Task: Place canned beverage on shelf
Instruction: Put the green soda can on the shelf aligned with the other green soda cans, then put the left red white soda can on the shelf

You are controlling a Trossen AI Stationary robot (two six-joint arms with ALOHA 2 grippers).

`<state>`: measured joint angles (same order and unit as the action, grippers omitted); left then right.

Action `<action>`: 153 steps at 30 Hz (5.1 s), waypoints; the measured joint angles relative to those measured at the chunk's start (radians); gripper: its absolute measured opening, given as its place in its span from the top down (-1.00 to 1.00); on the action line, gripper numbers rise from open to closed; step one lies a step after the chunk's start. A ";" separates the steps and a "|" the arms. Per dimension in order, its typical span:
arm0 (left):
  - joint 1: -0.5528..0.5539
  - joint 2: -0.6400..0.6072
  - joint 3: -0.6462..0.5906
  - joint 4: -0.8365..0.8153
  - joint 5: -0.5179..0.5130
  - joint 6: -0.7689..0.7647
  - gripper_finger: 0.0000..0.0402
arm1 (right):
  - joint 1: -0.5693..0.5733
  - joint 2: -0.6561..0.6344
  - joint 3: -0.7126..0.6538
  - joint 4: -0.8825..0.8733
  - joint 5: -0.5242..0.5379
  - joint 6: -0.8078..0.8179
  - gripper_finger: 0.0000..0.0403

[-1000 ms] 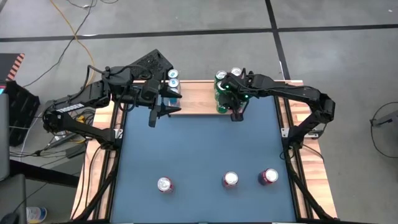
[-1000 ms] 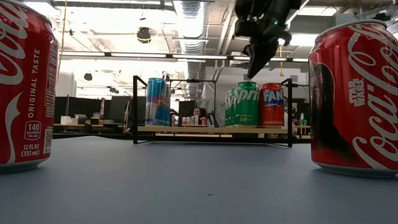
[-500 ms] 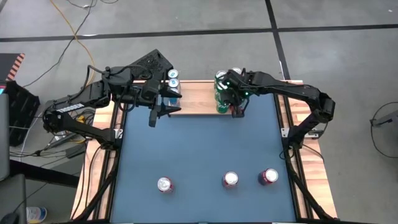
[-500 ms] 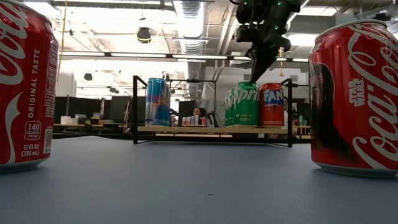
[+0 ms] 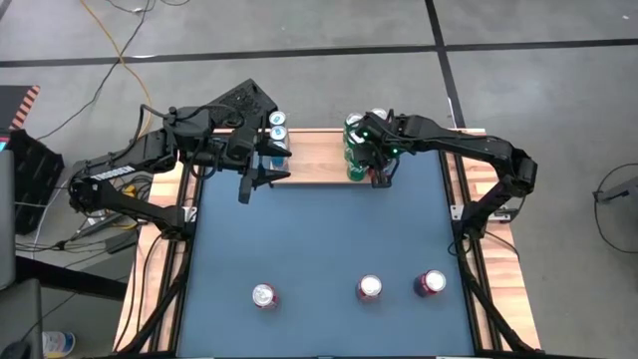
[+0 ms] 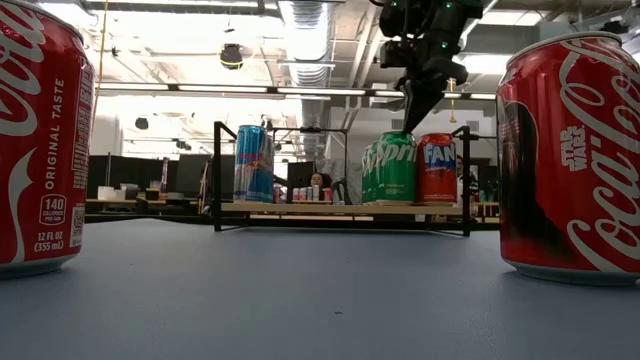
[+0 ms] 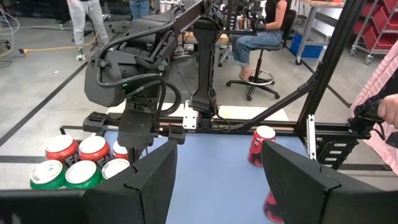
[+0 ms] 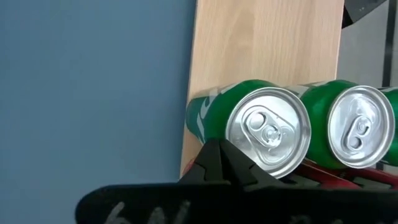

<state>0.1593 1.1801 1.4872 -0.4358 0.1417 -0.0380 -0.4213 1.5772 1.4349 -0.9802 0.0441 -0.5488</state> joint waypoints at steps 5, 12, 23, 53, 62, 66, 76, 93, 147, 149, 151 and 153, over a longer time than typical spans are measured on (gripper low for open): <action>0.000 0.000 0.000 -0.003 0.000 0.000 -0.09 | 0.000 0.000 0.000 0.001 0.027 0.000 1.00; 0.000 0.000 0.000 -0.048 -0.062 -0.008 -0.09 | 0.006 0.000 0.000 0.009 0.036 0.024 1.00; -0.038 0.008 0.000 -0.114 0.010 -0.085 -0.09 | 0.164 -0.135 0.152 -0.104 0.014 0.099 0.99; -0.650 0.275 0.000 -0.185 -0.086 -0.877 -0.09 | 0.380 -0.307 0.343 -0.308 0.198 0.258 -0.29; -0.681 0.323 0.000 -0.140 -0.086 -0.904 -0.09 | 0.377 -0.253 0.344 -0.361 0.193 0.151 -0.29; -0.746 0.380 0.048 -0.328 0.009 -0.956 -0.09 | 0.361 -0.233 0.343 -0.379 0.182 0.132 -0.29; -0.790 0.495 0.112 -0.656 -0.150 -1.057 -0.09 | 0.309 -0.201 0.343 -0.373 0.114 0.121 -0.29; -0.769 0.489 0.113 -0.631 -0.356 -0.820 -0.09 | 0.281 -0.189 0.343 -0.377 0.108 0.129 -0.29; -0.800 0.523 -0.136 -0.390 -0.264 -0.972 -0.80 | 0.275 -0.190 0.343 -0.392 0.083 0.216 -0.29; -0.802 0.526 -0.136 -0.390 -0.257 -0.971 -0.80 | 0.275 -0.190 0.343 -0.397 0.083 0.227 -0.29; -0.802 0.525 -0.136 -0.390 -0.257 -0.972 -0.80 | 0.275 -0.190 0.343 -0.404 0.083 0.228 -0.29; -0.802 0.525 -0.136 -0.392 -0.256 -0.972 -0.80 | 0.275 -0.190 0.343 -0.404 0.083 0.229 -0.29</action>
<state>-0.6426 1.7046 1.3510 -0.8279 -0.1140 -1.0098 -0.1467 1.3876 1.7779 -1.3843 0.1268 -0.3193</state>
